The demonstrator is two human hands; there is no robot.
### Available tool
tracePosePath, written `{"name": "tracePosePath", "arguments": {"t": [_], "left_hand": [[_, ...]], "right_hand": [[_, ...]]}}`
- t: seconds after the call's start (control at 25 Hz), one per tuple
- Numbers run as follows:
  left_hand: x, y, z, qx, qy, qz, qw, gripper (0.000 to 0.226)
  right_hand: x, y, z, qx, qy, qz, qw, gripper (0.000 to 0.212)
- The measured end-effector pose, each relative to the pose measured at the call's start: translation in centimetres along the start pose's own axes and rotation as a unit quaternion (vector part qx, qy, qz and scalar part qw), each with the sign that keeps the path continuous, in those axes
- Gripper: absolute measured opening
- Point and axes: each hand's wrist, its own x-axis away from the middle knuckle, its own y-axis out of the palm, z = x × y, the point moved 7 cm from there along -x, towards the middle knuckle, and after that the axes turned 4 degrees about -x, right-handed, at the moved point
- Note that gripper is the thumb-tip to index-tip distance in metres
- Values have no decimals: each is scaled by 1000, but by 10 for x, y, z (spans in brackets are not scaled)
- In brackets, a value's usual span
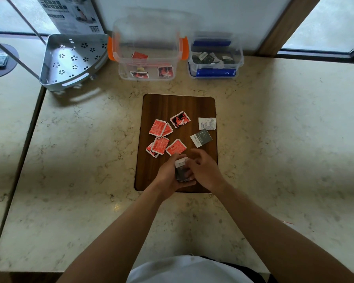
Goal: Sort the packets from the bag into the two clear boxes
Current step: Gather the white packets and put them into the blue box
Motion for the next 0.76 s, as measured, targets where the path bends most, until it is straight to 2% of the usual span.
{"name": "tracePosePath", "arguments": {"t": [0.12, 0.24, 0.36, 0.52, 0.68, 0.76], "left_hand": [[-5, -6, 4, 7, 3, 1, 1000, 44], [-7, -11, 5, 26, 1, 8, 1000, 47], [-11, -16, 6, 42, -1, 11, 999, 50], [-14, -25, 6, 61, -8, 27, 998, 57], [-18, -26, 8, 72, -5, 27, 997, 58], [-21, -24, 11, 77, -5, 28, 997, 58]], "right_hand": [[-18, -22, 2, -26, 16, 61, 998, 24], [-42, -43, -9, 148, -42, 118, 981, 31], [-70, -43, -26, 278, -123, 90, 948, 47], [-89, -39, -27, 388, -138, 41, 910, 49], [-77, -55, -21, 402, -143, 114, 897, 33], [-74, -63, -15, 329, -120, 124, 928, 22]]}}
